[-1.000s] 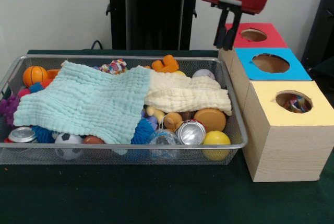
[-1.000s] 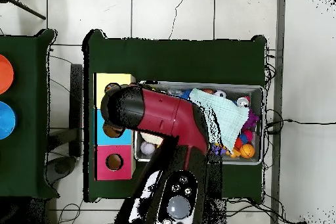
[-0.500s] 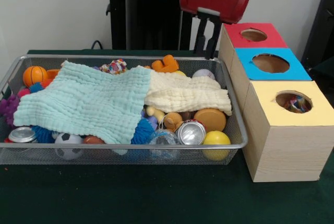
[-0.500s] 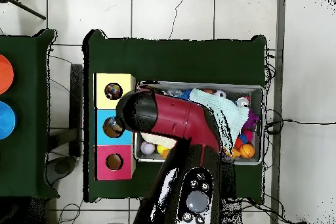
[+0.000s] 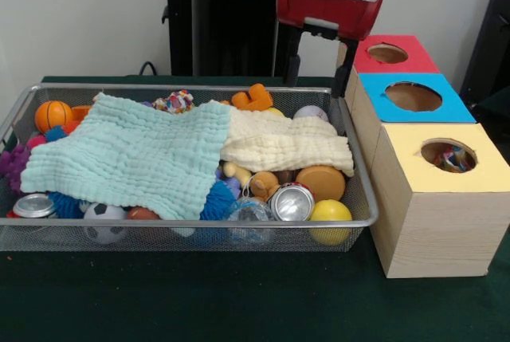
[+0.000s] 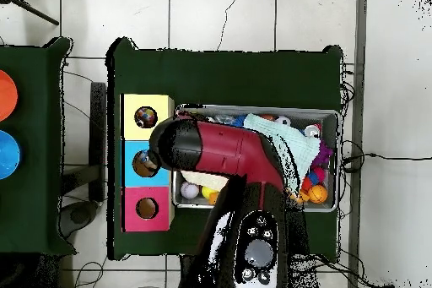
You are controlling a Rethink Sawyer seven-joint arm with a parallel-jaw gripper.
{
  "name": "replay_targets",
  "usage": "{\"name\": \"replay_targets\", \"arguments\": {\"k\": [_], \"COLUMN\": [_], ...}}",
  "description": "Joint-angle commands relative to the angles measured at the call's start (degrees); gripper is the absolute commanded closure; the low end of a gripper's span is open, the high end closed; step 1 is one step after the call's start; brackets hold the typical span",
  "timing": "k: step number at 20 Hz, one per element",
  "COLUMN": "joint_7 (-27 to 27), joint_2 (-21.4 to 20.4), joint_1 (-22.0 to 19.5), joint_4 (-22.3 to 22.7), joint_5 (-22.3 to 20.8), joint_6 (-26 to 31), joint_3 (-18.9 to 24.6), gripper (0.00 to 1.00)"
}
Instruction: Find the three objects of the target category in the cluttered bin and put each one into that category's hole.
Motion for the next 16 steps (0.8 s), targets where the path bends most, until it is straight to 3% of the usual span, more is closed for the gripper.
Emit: {"name": "replay_targets", "arguments": {"k": [1, 16], "joint_7": [-2.59, -1.81], "joint_2": [-1.33, -2.35], "joint_1": [-2.94, -8.13], "joint_4": [10.45, 17.49], "joint_5": [-4.12, -7.77], "joint_6": [0.57, -5.98], "joint_3": [6.05, 9.72], "gripper": [0.00, 0.00]}}
